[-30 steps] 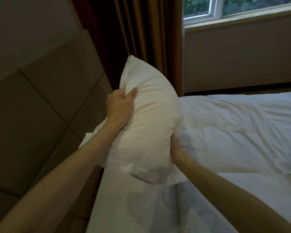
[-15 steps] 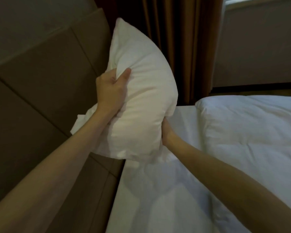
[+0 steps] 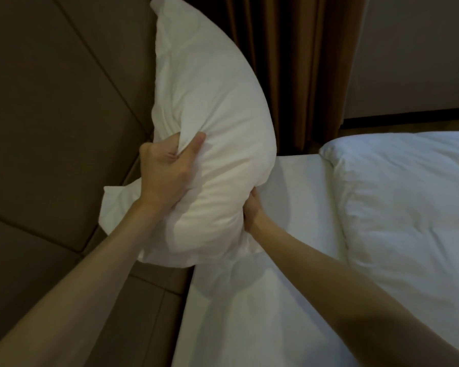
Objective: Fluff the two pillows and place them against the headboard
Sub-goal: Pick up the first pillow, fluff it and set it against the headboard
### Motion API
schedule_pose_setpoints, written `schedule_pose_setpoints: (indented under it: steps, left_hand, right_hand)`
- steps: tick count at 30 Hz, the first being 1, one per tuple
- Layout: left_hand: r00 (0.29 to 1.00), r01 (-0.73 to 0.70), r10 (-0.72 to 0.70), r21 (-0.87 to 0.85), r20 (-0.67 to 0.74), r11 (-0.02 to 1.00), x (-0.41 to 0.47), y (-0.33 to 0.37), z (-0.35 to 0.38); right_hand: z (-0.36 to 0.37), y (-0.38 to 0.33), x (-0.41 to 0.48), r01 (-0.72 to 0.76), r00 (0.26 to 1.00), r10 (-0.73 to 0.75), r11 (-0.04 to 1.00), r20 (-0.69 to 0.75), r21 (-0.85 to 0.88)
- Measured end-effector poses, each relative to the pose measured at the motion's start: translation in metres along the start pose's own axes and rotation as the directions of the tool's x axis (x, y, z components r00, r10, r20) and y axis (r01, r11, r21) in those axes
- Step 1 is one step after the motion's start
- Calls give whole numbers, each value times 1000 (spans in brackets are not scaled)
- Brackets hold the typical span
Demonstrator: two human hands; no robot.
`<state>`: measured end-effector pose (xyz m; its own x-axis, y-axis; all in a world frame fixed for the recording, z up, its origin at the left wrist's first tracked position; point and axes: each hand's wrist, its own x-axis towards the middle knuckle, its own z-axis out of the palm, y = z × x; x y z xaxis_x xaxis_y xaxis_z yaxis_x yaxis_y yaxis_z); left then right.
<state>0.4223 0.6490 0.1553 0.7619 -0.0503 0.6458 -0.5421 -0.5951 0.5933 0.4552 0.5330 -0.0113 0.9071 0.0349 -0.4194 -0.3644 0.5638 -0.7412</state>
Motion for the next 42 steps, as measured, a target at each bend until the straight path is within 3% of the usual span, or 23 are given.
schedule_pose_setpoints:
  steps: [6, 12, 21, 23, 25, 27, 29, 30, 32, 34, 36, 38, 40, 42]
  left_hand:
    - [995, -82, 81, 14, 54, 997, -19, 7, 24]
    - [996, 82, -81, 24, -46, 996, -27, -12, 28]
    - [1000, -21, 22, 53, -21, 998, 1, -29, 25]
    - [996, -84, 81, 97, 27, 992, 3, -43, 24]
    - [990, -110, 82, 253, 117, 961, -4, -63, 23]
    - [979, -45, -67, 518, 195, 854, -24, -92, 23]
    - [909, 15, -314, 730, 275, 683, -55, -117, 23]
    - [861, 20, -406, 777, 306, 629, -72, -127, 23]
    - [823, 96, -487, 775, 291, 625, -96, -141, 22]
    - [778, 265, -592, 745, 211, 613, -109, -146, 19]
    - [638, 415, -749, 742, 175, 527, -114, -148, 17]
    - [561, 408, -810, 794, 171, 451, -121, -147, 12]
    - [590, 390, -785, 786, 187, 480, -124, -138, 9]
    - [672, 430, -720, 698, 176, 572, -117, -126, 5]
  right_hand:
    - [-31, 18, -3, 46, 995, -42, 998, -86, 43]
    - [-45, 8, 9, -66, 984, 42, 988, -171, -137]
    - [-22, 16, 33, -37, 996, 28, 994, -84, -100]
    - [-23, 22, 40, -16, 997, 2, 984, -79, -176]
    - [-32, 35, 44, -30, 998, 8, 939, -65, -343]
    - [-47, 56, 41, -130, 991, 107, 875, -77, -466]
    - [-65, 80, 32, -284, 958, 260, 791, -123, -542]
    - [-74, 93, 26, -355, 931, 337, 739, -142, -572]
    - [-86, 111, 17, -404, 897, 416, 640, -148, -653]
    - [-95, 124, 16, -341, 921, 372, 621, -118, -706]
    - [-102, 134, 17, -267, 951, 290, 602, -105, -752]
    - [-106, 143, 14, -242, 960, 250, 511, -127, -825]
    - [-110, 153, 9, -233, 957, 261, 417, -130, -879]
    - [-112, 157, 6, -216, 957, 255, 319, -136, -923]
